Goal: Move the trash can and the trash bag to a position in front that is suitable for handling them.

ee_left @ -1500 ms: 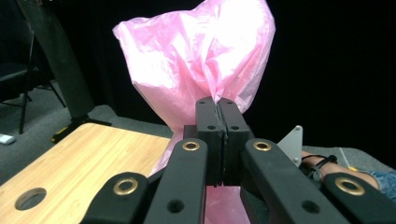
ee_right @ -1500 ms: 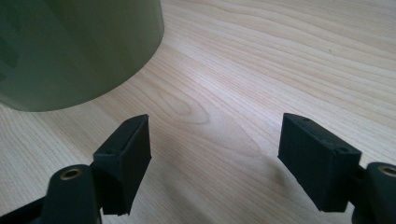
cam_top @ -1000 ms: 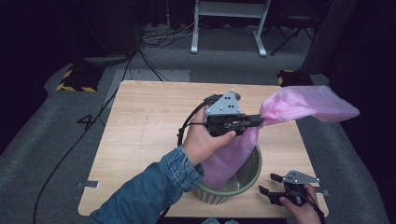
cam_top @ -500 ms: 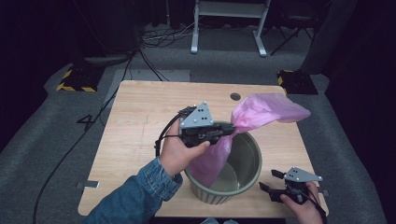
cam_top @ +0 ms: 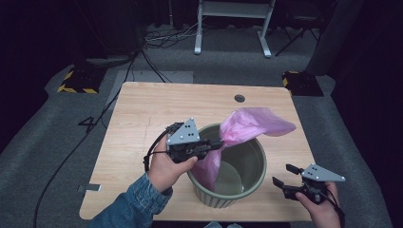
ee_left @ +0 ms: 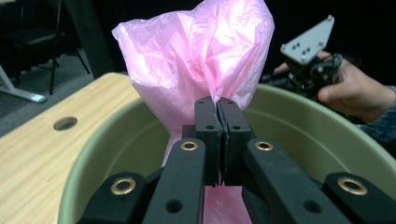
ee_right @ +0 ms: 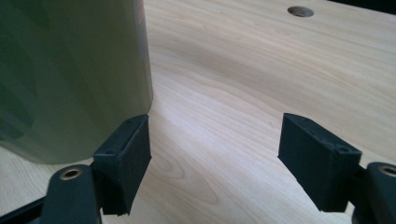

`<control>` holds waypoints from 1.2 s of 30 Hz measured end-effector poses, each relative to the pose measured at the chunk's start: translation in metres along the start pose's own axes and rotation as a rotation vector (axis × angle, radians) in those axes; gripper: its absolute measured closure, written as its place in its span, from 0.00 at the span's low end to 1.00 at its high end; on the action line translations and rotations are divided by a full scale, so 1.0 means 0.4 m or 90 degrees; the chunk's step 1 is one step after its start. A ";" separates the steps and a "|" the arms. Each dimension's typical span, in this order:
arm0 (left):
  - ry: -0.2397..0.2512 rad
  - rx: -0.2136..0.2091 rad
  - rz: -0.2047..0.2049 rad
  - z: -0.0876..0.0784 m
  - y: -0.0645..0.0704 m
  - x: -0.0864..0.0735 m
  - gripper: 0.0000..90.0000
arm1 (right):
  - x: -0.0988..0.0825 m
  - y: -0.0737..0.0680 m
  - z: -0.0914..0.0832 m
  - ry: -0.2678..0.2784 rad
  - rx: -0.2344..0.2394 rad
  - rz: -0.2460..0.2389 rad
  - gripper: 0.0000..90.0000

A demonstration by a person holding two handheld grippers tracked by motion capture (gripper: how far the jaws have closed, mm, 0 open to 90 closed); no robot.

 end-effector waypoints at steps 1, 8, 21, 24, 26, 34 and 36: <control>-0.003 0.000 -0.002 -0.001 0.001 -0.007 0.98 | 0.004 0.001 0.000 0.000 -0.001 -0.002 0.29; -0.021 0.008 -0.013 -0.012 0.004 -0.039 0.99 | 0.030 -0.002 0.004 0.004 -0.006 -0.013 0.29; -0.026 0.005 -0.004 -0.024 0.019 -0.041 0.98 | 0.103 0.002 0.003 0.036 -0.039 -0.035 0.27; -0.028 0.001 -0.005 -0.023 0.023 -0.041 0.98 | 0.122 0.007 0.000 0.043 -0.044 -0.038 0.27; -0.033 -0.004 -0.003 -0.022 0.027 -0.040 0.98 | 0.135 0.013 -0.001 0.045 -0.050 -0.038 0.27; -0.038 -0.006 -0.007 -0.023 0.025 -0.039 0.97 | 0.177 0.039 0.009 0.055 -0.072 -0.043 0.27; -0.038 -0.005 -0.006 -0.023 0.026 -0.039 0.97 | 0.185 0.045 0.018 0.058 -0.074 -0.043 0.27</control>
Point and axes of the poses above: each handheld gripper's, and its own axes: z roughly forward along the jaws, x roughly out of its top, y roughly to its right, the point moved 3 cm from there along z, roughly forward along the jaws, and after that the axes turned 10 degrees about y, right-handed, at the moved point
